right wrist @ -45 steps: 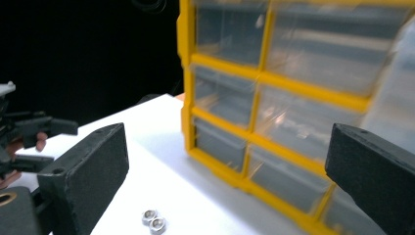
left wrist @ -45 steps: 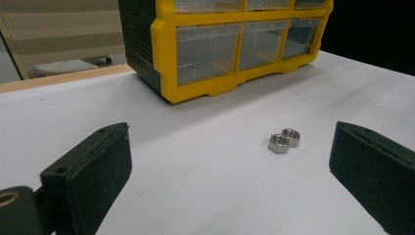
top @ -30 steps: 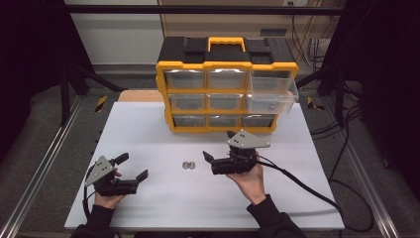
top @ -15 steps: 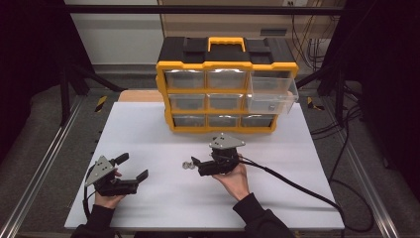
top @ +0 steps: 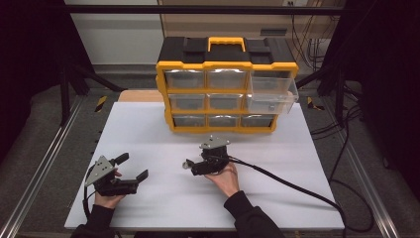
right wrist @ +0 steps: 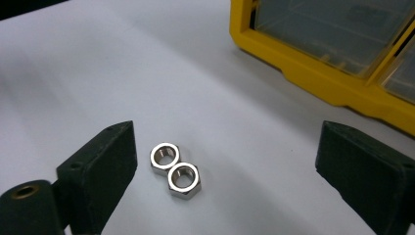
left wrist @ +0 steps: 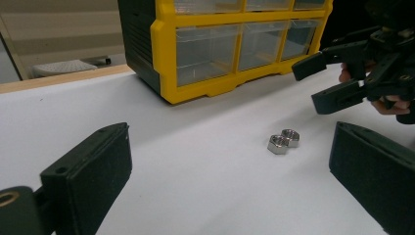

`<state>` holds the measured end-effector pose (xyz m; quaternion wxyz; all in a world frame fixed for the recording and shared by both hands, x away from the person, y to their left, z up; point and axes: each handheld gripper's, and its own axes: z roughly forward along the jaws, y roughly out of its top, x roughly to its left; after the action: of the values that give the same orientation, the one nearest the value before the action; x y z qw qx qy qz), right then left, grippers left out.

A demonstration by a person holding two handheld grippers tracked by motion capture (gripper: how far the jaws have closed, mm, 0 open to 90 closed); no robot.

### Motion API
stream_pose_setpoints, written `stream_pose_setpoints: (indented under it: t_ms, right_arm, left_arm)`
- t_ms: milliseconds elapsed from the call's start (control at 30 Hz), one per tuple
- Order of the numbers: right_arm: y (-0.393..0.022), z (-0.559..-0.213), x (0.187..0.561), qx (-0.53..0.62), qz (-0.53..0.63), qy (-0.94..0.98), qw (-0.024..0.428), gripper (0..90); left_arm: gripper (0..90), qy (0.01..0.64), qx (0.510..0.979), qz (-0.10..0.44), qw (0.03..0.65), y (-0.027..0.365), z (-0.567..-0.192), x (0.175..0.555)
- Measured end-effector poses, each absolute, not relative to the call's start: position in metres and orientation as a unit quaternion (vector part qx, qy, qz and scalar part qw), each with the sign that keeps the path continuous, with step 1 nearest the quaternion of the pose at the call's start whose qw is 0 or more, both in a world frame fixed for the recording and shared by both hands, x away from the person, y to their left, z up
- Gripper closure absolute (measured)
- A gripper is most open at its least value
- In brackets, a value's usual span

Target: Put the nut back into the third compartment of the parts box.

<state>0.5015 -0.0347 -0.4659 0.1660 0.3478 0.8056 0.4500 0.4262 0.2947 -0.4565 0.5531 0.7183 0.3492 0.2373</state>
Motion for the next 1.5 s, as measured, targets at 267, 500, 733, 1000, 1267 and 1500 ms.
stream_pose_setpoints:
  t_ms: [267,500,733,1000,1267,1500]
  right_arm:
    - [-0.032,-0.479,0.509,0.352,0.434,0.816,0.149,23.9]
    - [-0.027,-0.487,0.507,0.344,0.426,0.826,0.13,33.7]
    - [-0.022,-0.492,0.508,0.332,0.413,0.841,0.112,46.2]
    - [-0.022,-0.494,0.509,0.326,0.407,0.848,0.096,58.2]
    - [-0.022,-0.493,0.509,0.327,0.406,0.85,0.077,67.9]
    - [-0.023,-0.492,0.511,0.335,0.403,0.849,0.064,70.1]
  left_arm:
    - [2.1,0.349,0.718,0.237,0.553,0.294,-0.456,0.426]
    - [2.1,0.349,0.719,0.237,0.553,0.294,-0.457,0.426]
    - [2.1,0.349,0.719,0.237,0.553,0.294,-0.456,0.426]
    - [2.2,0.348,0.72,0.237,0.552,0.294,-0.456,0.426]
    - [2.2,0.348,0.72,0.237,0.552,0.294,-0.456,0.426]
    - [2.2,0.348,0.719,0.238,0.552,0.294,-0.456,0.426]
